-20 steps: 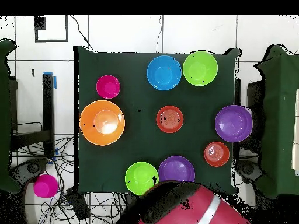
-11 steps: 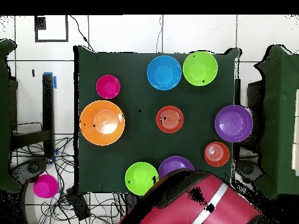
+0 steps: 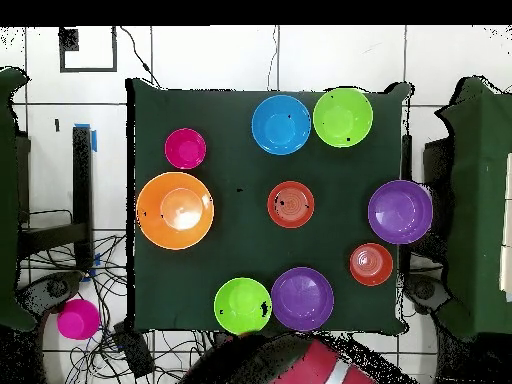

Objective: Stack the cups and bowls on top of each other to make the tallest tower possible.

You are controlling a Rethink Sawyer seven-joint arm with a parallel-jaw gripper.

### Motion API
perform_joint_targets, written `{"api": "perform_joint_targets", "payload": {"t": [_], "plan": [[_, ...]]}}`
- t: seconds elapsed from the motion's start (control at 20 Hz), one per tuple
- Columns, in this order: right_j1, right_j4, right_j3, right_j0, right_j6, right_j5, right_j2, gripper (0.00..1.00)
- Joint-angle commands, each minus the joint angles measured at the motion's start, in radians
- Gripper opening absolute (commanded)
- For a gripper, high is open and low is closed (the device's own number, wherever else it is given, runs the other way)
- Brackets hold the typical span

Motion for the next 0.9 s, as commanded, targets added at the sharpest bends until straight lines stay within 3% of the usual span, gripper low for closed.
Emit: {"api": "perform_joint_targets", "payload": {"t": [0.05, 0.2, 0.35, 0.5, 0.65, 0.9], "plan": [[-0.292, 0.092, 0.07, 0.008, 0.063, 0.364, 0.209, 1.0], [-0.41, 0.094, 0.095, -0.023, 0.046, 0.477, 0.244, 1.0], [-0.435, 0.079, 0.099, -0.051, 0.058, 0.504, 0.28, 1.0], [-0.348, 0.048, 0.062, -0.043, 0.087, 0.437, 0.26, 1.0], [-0.208, 0.025, 0.007, -0.017, 0.111, 0.328, 0.222, 1.0], [-0.057, 0.038, -0.041, 0.032, 0.131, 0.197, 0.177, 1.0]]}}
